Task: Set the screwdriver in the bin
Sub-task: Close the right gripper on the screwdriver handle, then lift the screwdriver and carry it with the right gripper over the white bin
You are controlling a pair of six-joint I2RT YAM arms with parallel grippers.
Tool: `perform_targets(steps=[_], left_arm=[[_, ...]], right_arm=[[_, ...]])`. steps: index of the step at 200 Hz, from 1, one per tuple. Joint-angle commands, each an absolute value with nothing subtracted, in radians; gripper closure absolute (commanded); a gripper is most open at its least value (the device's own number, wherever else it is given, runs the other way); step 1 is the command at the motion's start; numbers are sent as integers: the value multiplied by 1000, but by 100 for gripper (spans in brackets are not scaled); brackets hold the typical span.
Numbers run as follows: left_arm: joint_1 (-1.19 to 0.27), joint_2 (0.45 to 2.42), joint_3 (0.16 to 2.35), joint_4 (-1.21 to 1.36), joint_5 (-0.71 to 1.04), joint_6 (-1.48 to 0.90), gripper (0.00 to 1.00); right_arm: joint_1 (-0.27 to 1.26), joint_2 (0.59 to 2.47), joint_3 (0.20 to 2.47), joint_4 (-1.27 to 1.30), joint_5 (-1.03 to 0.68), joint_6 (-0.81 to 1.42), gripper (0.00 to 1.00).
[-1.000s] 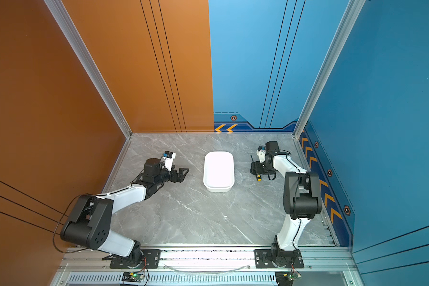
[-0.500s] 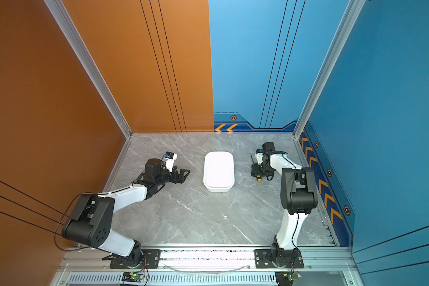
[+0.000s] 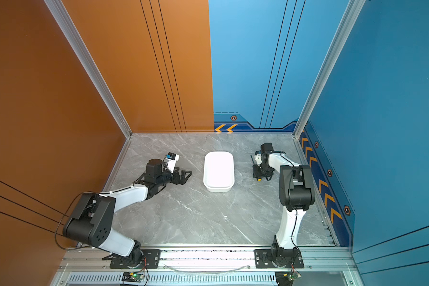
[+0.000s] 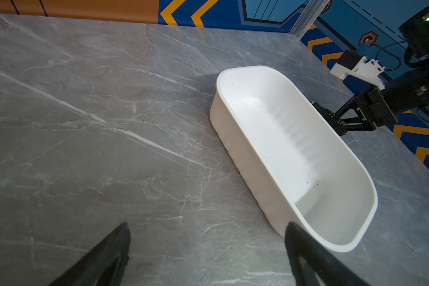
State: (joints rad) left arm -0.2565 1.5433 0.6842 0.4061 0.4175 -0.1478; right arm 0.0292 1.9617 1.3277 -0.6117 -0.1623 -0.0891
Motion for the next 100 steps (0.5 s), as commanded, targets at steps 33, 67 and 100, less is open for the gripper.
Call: perform_targets(steps=[33, 67, 100], left_arm=[[-268, 1558, 704, 398, 459, -144, 2], [-268, 1554, 701, 398, 453, -144, 2], [-269, 1548, 694, 399, 441, -143, 2]], right_arm=[[40, 1992, 1365, -659, -146, -78, 79], [35, 1982, 1376, -671, -196, -28, 94], [32, 1916, 1382, -681, -249, 65, 100]])
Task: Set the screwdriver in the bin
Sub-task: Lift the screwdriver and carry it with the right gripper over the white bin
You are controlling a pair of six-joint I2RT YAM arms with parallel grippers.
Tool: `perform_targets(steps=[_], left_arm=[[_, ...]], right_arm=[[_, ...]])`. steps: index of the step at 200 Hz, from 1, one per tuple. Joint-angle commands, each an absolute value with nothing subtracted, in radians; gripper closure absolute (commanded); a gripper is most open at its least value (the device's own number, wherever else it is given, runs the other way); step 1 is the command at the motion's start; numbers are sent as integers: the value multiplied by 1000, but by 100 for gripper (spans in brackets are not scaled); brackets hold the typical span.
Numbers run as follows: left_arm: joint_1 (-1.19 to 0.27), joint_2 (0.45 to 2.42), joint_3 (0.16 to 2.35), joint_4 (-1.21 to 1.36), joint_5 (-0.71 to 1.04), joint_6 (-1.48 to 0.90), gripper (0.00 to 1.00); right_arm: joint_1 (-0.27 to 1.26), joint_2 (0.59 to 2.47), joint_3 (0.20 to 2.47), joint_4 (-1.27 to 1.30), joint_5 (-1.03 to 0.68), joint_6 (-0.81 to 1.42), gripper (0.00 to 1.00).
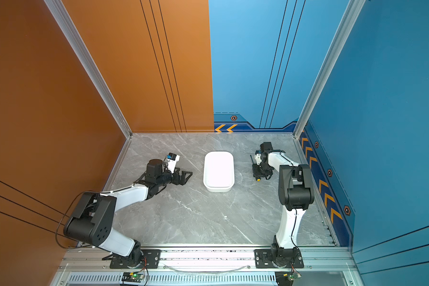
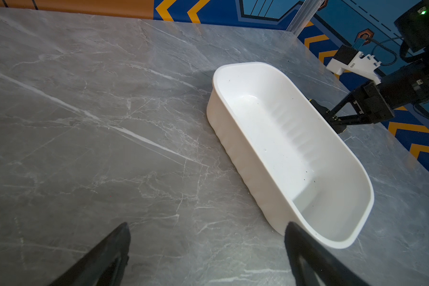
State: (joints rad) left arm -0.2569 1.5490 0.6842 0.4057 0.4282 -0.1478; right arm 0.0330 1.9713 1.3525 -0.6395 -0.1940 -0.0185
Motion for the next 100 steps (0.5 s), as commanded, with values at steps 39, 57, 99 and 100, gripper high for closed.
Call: perform_targets(steps=[39, 57, 99, 100], left_arm=[[-269, 1537, 690, 399, 427, -136, 2], [-269, 1531, 689, 399, 429, -132, 2], [-269, 1534, 693, 399, 451, -108, 2], [-269, 1534, 693, 399, 452, -107, 2]], right_arm=[[100, 1761, 1407, -747, -245, 200, 100], [177, 1676, 1415, -747, -209, 272, 100], [380, 1616, 1475, -741, -157, 454, 100], [383, 1617, 1476, -741, -153, 458, 100]])
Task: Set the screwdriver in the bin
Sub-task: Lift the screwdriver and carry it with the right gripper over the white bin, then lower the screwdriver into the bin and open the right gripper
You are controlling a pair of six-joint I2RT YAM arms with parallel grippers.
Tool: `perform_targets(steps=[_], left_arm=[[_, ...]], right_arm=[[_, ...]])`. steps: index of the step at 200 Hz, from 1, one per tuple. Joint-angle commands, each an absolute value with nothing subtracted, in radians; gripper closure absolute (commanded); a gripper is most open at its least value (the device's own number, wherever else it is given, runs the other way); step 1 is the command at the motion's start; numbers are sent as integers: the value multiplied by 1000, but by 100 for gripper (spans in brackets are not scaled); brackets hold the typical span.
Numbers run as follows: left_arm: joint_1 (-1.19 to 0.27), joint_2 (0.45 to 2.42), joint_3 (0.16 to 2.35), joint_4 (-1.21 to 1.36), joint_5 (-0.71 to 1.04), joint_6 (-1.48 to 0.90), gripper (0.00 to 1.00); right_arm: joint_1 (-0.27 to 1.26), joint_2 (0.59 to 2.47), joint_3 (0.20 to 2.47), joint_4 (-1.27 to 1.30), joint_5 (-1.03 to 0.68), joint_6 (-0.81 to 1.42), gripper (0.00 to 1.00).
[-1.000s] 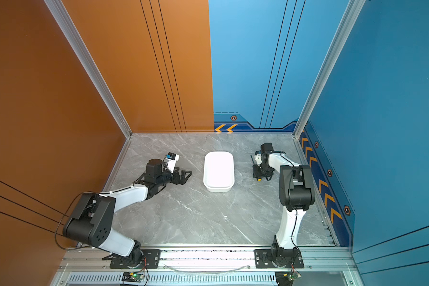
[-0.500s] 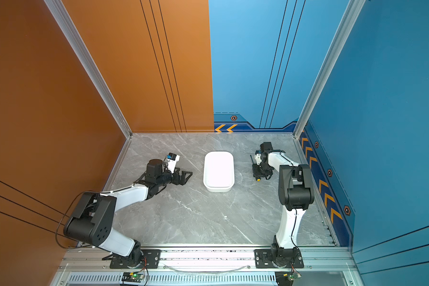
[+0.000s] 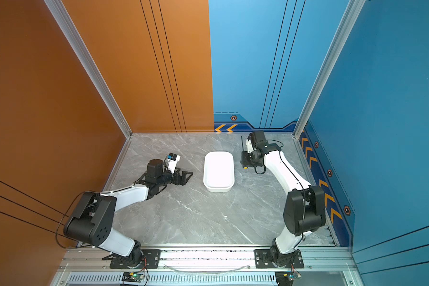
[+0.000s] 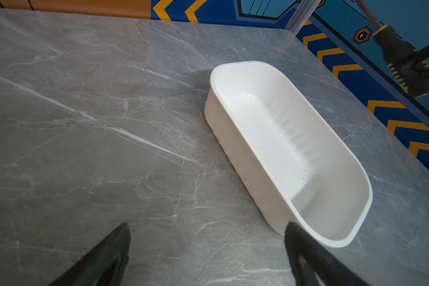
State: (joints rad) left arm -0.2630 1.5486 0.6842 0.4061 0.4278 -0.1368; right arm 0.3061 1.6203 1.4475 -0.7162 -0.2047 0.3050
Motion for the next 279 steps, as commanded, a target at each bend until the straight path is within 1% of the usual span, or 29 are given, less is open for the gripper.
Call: perform_targets(steps=[1, 18, 45, 70, 111, 279], left_arm=[[-269, 1534, 693, 399, 454, -107, 2], [-269, 1535, 694, 399, 475, -102, 2], [-270, 1543, 693, 399, 506, -91, 2], [-269, 1552, 696, 399, 539, -82, 2], [-270, 1558, 691, 399, 537, -77, 2], [-269, 1562, 687, 390, 508, -56, 2]], right_arm=[[385, 1617, 1478, -740, -150, 463, 100], [426, 1627, 1470, -713, -121, 548, 100], [480, 1671, 1472, -712, -50, 598, 100], [501, 1732, 1482, -712, -58, 623, 100], [537, 1818, 1504, -710, -44, 638, 100], [575, 2065, 1597, -708, -2, 675, 100]])
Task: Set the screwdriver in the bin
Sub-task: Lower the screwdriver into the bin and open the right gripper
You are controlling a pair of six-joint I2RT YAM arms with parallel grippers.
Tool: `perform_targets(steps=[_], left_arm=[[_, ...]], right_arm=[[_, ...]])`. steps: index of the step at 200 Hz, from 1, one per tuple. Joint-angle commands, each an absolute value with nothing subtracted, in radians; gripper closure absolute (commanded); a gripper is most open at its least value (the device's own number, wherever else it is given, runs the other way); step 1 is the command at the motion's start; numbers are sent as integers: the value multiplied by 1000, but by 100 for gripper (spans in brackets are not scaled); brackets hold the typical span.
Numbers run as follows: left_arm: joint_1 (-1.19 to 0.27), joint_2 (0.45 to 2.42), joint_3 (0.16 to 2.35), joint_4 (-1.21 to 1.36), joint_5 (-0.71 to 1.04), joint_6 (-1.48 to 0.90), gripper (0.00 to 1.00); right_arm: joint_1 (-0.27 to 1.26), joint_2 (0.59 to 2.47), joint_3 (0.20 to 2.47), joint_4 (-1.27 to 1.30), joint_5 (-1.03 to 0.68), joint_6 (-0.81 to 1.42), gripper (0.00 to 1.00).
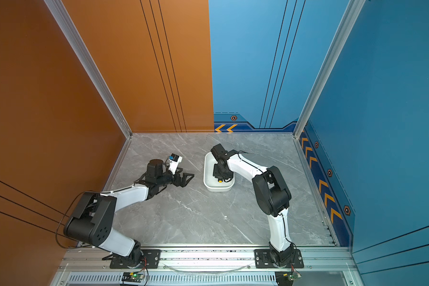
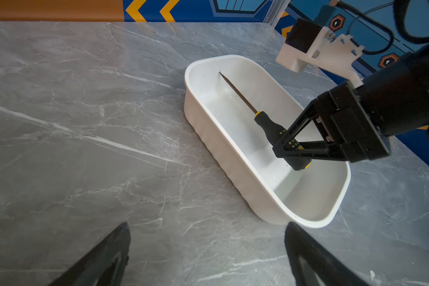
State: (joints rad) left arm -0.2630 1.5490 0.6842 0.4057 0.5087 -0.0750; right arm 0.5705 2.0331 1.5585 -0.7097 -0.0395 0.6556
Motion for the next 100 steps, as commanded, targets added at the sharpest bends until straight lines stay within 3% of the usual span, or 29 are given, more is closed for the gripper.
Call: perform_targets(steps=[1, 93, 100], left_arm=[[-269, 1562, 687, 390, 508, -56, 2], [-269, 1564, 685, 381, 496, -56, 2], [-269, 1564, 684, 380, 496, -57, 2]], right_arm=[[576, 2066, 1598, -708, -2, 676, 100], [580, 2133, 1617, -712, -1, 670, 100], [580, 2135, 1617, -712, -6, 667, 94]])
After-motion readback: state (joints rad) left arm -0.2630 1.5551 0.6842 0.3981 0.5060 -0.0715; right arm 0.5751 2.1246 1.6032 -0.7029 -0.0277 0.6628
